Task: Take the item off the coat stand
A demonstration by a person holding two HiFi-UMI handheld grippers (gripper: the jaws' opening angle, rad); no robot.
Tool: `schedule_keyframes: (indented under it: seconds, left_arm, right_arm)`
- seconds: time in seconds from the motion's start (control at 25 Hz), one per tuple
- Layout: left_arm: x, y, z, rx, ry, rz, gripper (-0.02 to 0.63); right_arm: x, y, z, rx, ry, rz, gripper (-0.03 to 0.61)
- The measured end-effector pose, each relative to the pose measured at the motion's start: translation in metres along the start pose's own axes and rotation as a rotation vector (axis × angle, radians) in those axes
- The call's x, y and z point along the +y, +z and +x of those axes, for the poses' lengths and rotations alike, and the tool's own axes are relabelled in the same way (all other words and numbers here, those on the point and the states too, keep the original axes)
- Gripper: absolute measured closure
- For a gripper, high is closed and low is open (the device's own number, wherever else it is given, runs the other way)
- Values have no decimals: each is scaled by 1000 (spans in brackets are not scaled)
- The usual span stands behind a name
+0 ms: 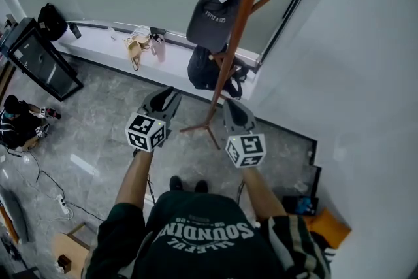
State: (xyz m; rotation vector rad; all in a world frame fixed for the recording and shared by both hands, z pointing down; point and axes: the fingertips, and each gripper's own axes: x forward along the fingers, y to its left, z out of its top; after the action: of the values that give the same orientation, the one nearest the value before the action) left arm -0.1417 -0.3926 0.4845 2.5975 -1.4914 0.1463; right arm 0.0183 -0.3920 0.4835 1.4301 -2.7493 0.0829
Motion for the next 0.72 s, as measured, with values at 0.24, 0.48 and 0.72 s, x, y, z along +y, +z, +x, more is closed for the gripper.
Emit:
schedule_keyframes:
  seconds: [0.24,0.48,0.72]
  left_arm:
    - [27,14,8,-93,5,-125,396]
    - [40,23,31,-87,-45,-148,397]
    - [57,45,65,-94,-71,-167,397]
  right_arm:
    - [-2,-1,4,8,-29,-1,580]
    - [3,1,5,10,-45,-12,580]
    - [-5,-3,-3,33,-92,-19,580]
